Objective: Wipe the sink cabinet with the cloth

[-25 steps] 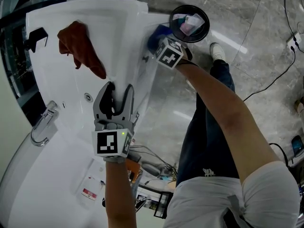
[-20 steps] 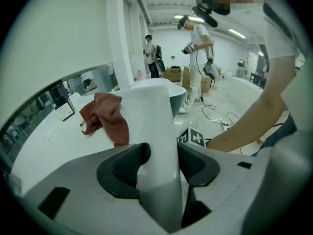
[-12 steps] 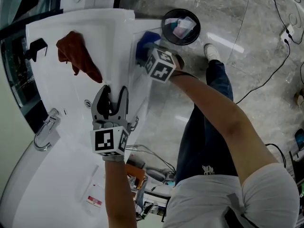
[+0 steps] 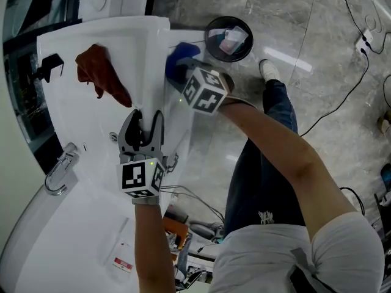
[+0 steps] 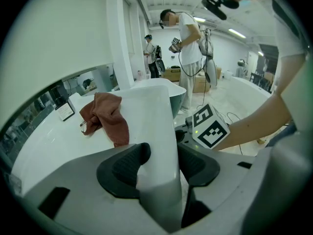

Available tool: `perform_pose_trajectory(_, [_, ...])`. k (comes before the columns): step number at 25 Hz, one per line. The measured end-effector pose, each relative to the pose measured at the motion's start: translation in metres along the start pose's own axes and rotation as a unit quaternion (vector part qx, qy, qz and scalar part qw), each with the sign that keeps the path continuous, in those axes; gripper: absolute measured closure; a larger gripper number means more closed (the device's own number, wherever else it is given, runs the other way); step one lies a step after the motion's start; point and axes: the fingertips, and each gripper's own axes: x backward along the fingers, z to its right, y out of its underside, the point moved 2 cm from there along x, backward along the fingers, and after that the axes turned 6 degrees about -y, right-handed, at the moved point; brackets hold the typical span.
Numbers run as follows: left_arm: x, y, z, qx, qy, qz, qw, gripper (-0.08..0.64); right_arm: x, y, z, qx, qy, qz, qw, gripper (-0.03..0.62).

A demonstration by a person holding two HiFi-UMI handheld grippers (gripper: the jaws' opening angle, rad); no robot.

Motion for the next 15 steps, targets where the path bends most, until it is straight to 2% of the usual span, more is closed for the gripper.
perform_pose_trajectory(6, [-0.0001,-0.0012,0.0003,-0.001,0.0,0.002,1.0,0.334,0.0012,-0.0041,0.0017,0.009,-0.017,0.013,1.0,0.52])
perform_pose_trajectory(15, [0.0002,-0.0008,0.0006,-0.001,-0.001,0.001,1.0,0.334,0.0028,-0.002,0.0031,0.022,-0.021,0.019,0.999,0.521])
